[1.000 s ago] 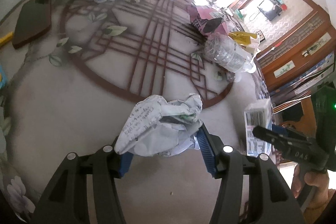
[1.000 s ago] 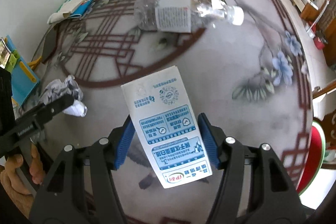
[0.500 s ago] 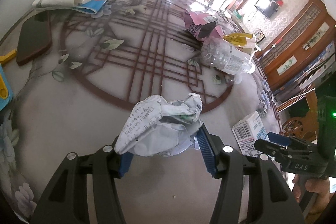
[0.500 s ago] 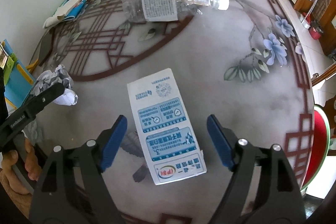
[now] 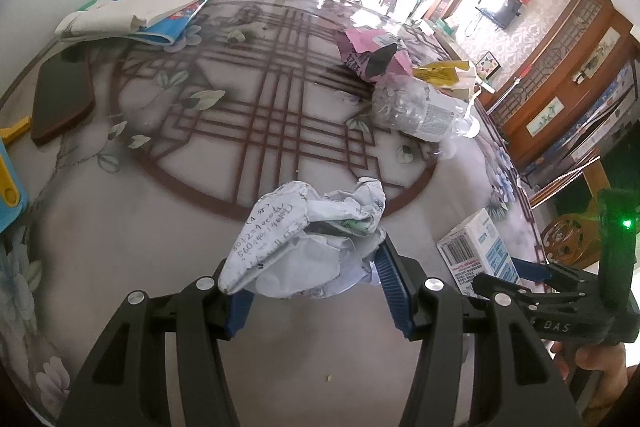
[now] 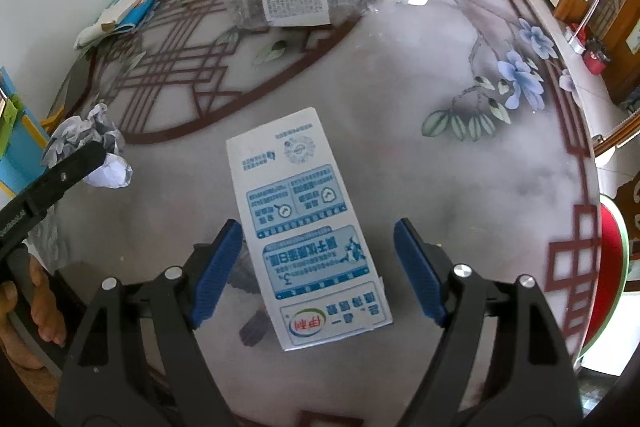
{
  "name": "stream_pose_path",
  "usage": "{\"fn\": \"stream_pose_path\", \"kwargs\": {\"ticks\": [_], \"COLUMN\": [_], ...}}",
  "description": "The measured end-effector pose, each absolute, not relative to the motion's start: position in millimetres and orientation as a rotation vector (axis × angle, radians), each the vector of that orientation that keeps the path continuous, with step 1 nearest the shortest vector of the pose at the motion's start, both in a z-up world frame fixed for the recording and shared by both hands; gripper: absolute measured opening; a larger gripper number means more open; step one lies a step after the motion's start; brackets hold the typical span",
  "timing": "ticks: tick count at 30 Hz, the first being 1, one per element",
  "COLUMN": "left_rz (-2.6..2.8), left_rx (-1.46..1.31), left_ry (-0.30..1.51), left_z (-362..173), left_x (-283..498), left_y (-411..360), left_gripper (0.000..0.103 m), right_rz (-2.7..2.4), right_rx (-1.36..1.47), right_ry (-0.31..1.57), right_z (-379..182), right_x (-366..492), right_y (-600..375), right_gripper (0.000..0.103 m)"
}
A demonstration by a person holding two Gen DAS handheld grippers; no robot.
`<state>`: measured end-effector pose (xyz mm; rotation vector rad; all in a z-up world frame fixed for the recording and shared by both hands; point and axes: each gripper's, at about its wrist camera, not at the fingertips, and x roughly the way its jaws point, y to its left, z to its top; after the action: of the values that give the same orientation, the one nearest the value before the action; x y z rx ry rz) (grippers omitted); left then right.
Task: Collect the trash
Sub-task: 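Carry the carton and paper to the red bucket and release both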
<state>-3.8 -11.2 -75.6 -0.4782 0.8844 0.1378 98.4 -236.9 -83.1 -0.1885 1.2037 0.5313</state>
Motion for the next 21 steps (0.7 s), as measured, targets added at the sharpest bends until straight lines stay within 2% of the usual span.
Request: {"fn": "stream_pose_path", "kwargs": {"ticks": [3, 7, 21], "left_rz": [0.132, 0.127, 0.109], "left_rx": [-0.470, -0.456, -0.439], "left_ry": [0.879, 0.878, 0.847], "left_z": [-74.8, -74.5, -70.4], "left_x": [-4.3, -4.1, -7.0], "left_y": [-13.3, -16.0, -20.6], "left_gripper": [0.053, 0.053, 0.053], "right_rz": [0.536, 0.549, 0.557], "right_rx": [-0.175, -0.182, -0.026], "right_ry": [1.203, 1.183, 1.088], "right_z": [-84.3, -83.3, -60.0], "right_x": [97.1, 93.6, 83.2], "right_y": [-238.4, -238.2, -262.6], "right_gripper": [0.076, 0.059, 0.056]}}
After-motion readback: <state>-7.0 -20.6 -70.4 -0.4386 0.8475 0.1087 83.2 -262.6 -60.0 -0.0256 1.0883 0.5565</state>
